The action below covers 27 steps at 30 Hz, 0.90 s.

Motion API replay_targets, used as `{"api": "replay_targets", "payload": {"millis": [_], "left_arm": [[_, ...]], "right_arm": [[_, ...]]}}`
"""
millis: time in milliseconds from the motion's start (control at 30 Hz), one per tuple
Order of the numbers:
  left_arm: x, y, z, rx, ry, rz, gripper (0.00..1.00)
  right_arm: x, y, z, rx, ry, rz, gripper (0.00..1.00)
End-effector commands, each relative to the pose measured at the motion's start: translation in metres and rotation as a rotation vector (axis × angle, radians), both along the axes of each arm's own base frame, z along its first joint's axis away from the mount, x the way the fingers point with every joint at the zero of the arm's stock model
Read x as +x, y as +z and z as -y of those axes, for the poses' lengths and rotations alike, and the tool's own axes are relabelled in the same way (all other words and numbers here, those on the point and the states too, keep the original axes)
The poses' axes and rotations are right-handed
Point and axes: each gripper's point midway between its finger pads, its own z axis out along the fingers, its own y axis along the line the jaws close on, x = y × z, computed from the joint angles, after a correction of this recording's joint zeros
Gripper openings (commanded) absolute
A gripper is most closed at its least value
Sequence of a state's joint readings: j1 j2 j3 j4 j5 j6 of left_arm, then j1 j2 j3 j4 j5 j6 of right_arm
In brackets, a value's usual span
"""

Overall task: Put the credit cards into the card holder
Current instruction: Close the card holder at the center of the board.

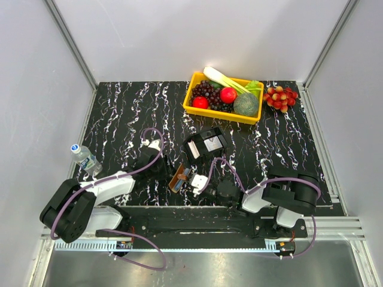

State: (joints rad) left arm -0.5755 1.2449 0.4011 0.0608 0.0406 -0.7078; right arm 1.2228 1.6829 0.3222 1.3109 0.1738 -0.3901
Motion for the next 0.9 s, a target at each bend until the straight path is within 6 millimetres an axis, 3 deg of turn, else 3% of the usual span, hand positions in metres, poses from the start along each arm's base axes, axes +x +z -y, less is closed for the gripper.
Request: {"api": "replay_targets", "payload": {"millis": [0,133,333,467,700,867], "left_arm": [[-0.030,-0.023,-0.007,0.041,-0.069,-0.101,0.44],[-0.034,-0.024,-0.003,0.040,-0.097,-0.111,0.39],[-0.036,-0.007,0.022,-0.031,-0.194,-0.040,0.31],[-0.041,-0.002,0.025,-0.043,-0.220,-0.016,0.30],[-0.044,0.008,0.032,-0.088,-0.274,0.027,0.30],[-0.044,0.015,0.052,-0.130,-0.338,0.043,0.30]], "right_arm": [[0.006,0.070,-0.010,0.253,-0.035,0.101,0.00],[0.008,0.075,-0.008,0.264,-0.063,0.107,0.00],[0.011,0.073,-0.013,0.257,-0.073,0.110,0.00],[0.015,0.069,-0.011,0.249,-0.105,0.107,0.00],[0.013,0.043,0.028,0.215,-0.216,0.026,0.12],[0.008,0.036,0.032,0.208,-0.200,-0.010,0.14]]}}
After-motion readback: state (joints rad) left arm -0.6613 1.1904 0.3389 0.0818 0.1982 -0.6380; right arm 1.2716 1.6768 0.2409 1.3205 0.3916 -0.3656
